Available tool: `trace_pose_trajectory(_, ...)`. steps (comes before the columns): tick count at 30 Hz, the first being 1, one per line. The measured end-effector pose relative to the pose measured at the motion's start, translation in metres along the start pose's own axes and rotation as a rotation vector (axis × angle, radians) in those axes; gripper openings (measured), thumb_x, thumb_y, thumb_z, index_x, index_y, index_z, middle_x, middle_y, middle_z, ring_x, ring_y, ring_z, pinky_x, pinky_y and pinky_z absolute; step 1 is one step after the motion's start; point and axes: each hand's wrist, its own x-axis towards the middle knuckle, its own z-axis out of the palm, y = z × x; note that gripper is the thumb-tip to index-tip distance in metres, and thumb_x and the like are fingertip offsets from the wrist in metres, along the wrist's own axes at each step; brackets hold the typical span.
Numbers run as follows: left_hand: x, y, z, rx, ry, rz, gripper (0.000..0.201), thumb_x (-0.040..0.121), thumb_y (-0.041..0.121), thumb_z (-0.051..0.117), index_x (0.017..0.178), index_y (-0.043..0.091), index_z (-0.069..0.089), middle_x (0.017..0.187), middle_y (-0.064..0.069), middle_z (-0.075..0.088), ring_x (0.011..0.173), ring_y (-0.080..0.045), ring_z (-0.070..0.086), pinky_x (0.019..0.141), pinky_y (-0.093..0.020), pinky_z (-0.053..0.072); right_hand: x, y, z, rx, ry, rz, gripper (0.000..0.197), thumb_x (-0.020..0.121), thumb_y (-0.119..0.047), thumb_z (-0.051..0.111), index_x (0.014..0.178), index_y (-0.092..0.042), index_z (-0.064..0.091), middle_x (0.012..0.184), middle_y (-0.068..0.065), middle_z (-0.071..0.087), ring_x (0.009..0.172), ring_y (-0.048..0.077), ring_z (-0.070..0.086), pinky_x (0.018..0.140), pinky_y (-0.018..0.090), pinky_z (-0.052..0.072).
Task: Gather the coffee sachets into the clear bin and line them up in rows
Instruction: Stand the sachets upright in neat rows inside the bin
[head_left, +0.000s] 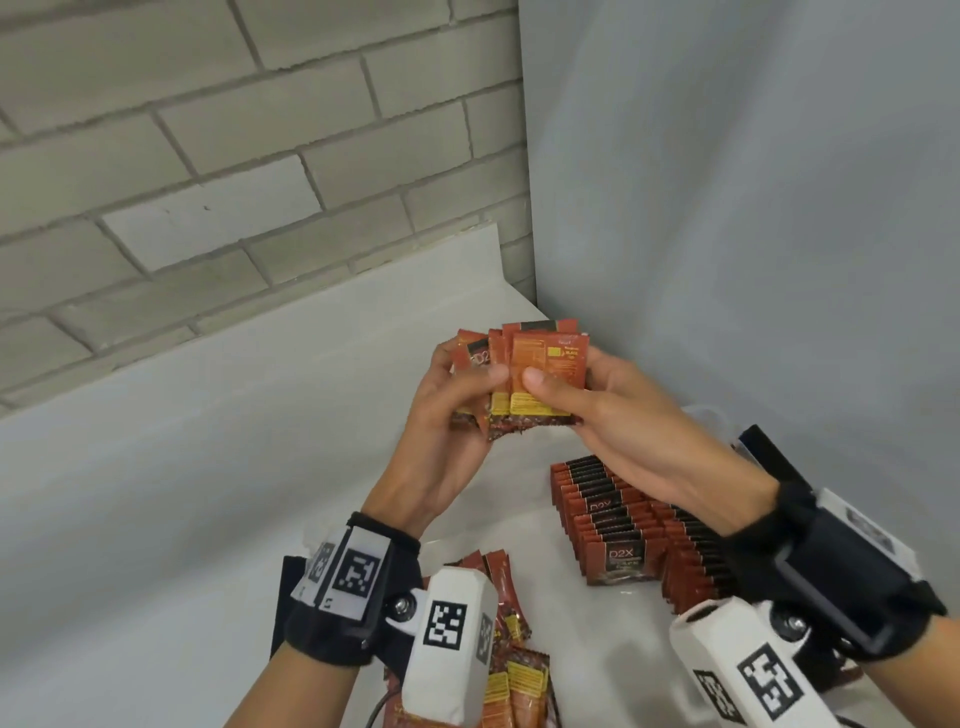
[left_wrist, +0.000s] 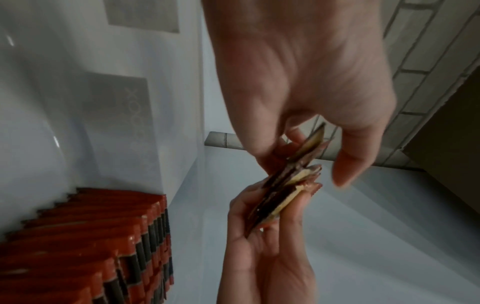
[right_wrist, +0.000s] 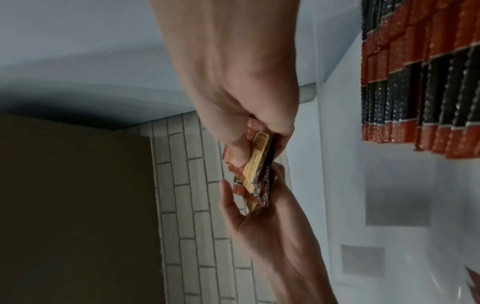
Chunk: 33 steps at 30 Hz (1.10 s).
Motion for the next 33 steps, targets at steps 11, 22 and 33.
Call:
trace_pose_trajectory(11, -0.007, -0.002, 0.004, -0.082, -0.148, -0.24, 0.071, 0.07, -0.001, 0.057, 0.139, 0.0, 0.041, 0.126, -0.018, 0.058, 0.114, -0.029, 0.059, 0.102, -0.042, 0.047, 0.0, 0.005, 0.012, -0.33, 0.001, -0.002, 0.03, 0.102, -0.033, 0.038, 0.127, -0.026, 0.052, 0.128, 0.001, 0.054, 0.123, 0.01, 0.048, 0.107, 0.032, 0.039)
trace_pose_trajectory(22, -0.006, -0.005, 0.013, 0.002, -0.122, -0.372, 0.026, 0.086, 0.0, 0.044, 0.105, 0.009, 0.06, 0.104, -0.01, 0.065, 0.105, -0.017, 0.063, 0.088, -0.03, 0.053, -0.007, -0.004, 0.005, -0.679, -0.325, -0.319, 0.053, 0.077, -0.024, 0.06, 0.116, -0.058, 0.053, 0.15, -0.019, 0.017, 0.144, 0.0, 0.004, 0.114, 0.028, 0.019)
trace_pose_trajectory(33, -0.011, 0.003, 0.013, 0.023, -0.142, -0.394, 0.024, 0.09, 0.029, 0.057, 0.099, 0.011, 0.071, 0.099, -0.006, 0.071, 0.097, -0.015, 0.067, 0.084, -0.026, 0.055, -0.007, -0.005, 0.003, -0.653, -0.209, -0.289, 0.07, 0.075, -0.018, 0.082, 0.132, -0.037, 0.047, 0.127, -0.008, 0.053, 0.119, 0.007, 0.051, 0.101, 0.031, 0.045)
